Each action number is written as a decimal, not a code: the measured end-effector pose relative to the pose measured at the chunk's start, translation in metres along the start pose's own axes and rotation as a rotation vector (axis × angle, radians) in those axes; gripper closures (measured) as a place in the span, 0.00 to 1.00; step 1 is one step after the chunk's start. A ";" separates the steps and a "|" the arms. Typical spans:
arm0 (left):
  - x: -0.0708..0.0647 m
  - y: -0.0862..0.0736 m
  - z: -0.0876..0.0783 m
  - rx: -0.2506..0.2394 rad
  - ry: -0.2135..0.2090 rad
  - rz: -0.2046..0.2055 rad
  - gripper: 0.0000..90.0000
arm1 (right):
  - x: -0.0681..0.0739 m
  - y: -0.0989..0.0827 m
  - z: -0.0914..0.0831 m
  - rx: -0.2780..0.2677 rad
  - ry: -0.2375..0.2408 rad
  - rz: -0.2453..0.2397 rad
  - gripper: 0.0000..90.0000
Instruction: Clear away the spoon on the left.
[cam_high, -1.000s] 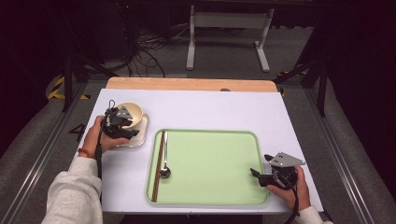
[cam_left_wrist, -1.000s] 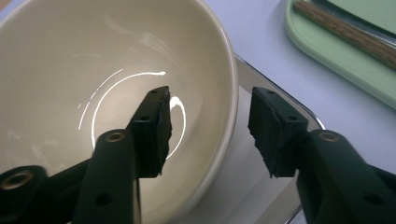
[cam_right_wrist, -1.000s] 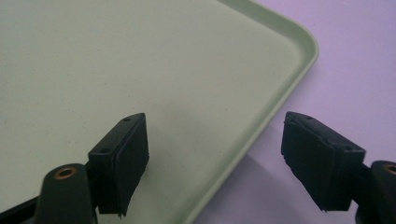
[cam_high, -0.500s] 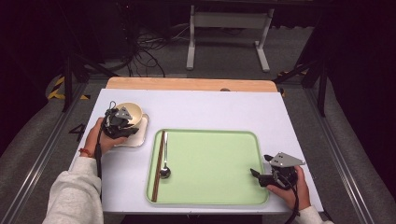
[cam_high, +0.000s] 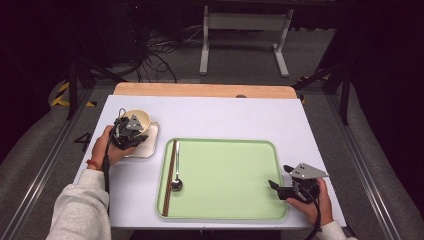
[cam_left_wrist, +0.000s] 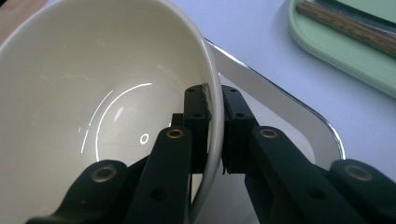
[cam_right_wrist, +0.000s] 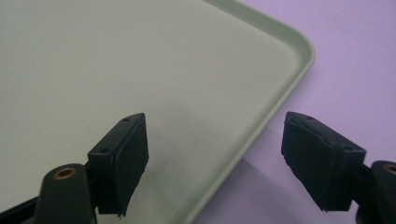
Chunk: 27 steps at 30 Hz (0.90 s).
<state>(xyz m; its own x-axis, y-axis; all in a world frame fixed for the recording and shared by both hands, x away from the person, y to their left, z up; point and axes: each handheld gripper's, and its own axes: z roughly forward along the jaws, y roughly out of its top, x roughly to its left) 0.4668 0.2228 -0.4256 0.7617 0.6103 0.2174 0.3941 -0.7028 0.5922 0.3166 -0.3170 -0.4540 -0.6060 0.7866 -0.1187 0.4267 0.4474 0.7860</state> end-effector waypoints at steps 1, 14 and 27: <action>0.001 0.000 0.000 -0.005 0.001 -0.001 0.92 | 0.000 0.000 0.000 -0.001 0.000 0.000 0.26; 0.003 -0.003 -0.004 -0.023 0.053 -0.021 0.92 | 0.000 0.000 0.000 -0.003 -0.007 0.000 0.26; 0.001 -0.002 -0.008 -0.028 0.051 -0.013 0.91 | 0.000 0.001 0.000 -0.002 -0.009 -0.002 0.26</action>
<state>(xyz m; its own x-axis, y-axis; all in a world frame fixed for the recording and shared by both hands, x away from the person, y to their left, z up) 0.4627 0.2281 -0.4199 0.7294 0.6373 0.2485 0.3885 -0.6850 0.6163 0.3170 -0.3171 -0.4534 -0.6006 0.7897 -0.1254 0.4246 0.4479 0.7869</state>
